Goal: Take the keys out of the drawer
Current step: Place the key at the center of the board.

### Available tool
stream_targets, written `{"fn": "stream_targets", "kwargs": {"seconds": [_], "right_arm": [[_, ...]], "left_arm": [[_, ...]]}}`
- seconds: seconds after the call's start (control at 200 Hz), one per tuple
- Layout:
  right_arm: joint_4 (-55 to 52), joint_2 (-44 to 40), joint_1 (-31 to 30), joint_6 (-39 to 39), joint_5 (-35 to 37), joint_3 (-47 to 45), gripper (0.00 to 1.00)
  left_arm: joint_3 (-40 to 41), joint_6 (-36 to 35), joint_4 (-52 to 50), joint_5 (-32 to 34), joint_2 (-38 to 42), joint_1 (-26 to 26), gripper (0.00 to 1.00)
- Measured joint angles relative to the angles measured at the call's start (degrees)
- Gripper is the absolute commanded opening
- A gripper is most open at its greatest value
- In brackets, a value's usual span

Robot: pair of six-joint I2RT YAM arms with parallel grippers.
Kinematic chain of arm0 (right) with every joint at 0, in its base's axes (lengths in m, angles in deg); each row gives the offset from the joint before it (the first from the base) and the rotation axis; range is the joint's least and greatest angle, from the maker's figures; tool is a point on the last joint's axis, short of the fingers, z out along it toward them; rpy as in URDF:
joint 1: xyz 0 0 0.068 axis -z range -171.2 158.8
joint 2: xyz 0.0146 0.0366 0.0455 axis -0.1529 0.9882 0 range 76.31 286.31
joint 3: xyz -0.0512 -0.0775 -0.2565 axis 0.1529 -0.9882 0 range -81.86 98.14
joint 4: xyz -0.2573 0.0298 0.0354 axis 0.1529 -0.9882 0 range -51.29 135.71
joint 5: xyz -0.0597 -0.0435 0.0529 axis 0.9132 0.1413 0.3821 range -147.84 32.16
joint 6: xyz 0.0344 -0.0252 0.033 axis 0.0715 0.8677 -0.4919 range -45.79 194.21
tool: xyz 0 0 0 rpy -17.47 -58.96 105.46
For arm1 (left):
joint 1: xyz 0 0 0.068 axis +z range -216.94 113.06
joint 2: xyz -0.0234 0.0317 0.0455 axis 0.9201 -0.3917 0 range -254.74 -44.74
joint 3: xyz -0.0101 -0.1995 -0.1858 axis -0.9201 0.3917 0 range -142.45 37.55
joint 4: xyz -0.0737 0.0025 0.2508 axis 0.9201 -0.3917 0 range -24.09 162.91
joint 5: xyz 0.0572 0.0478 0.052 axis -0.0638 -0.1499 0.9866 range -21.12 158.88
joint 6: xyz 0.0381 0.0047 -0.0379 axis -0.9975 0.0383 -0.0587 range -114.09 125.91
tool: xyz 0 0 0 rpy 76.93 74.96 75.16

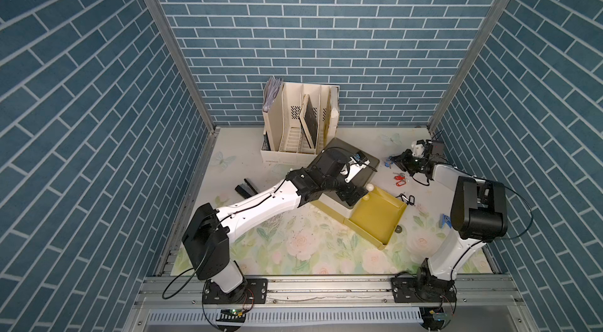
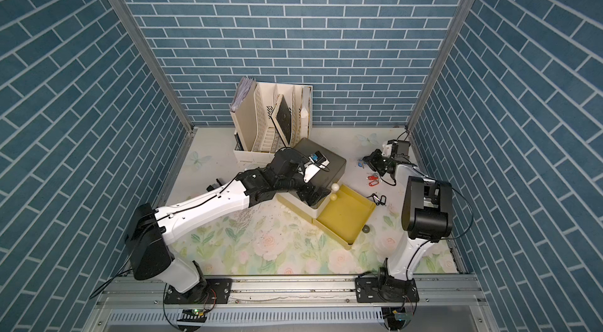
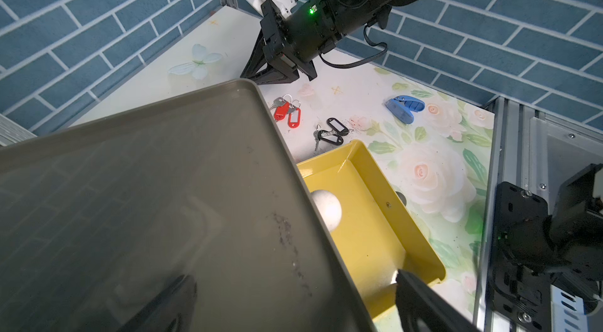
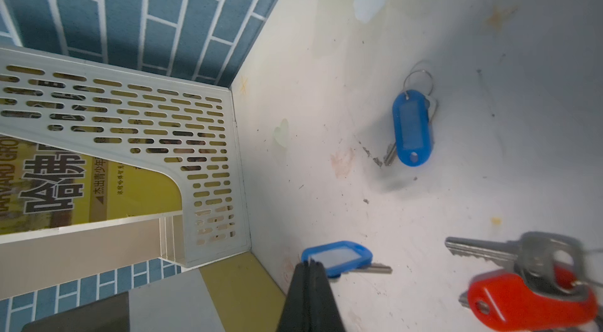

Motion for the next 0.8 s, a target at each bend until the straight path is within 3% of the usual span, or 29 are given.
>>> {"fn": "stream_targets", "kwargs": {"seconds": [0.8], "right_arm": [[1.27, 13.77, 4.92, -0.96, -0.24, 11.21, 0.0]], "left_arm": [[0.33, -0.94, -0.07, 0.33, 0.02, 0.0, 1.0]]}}
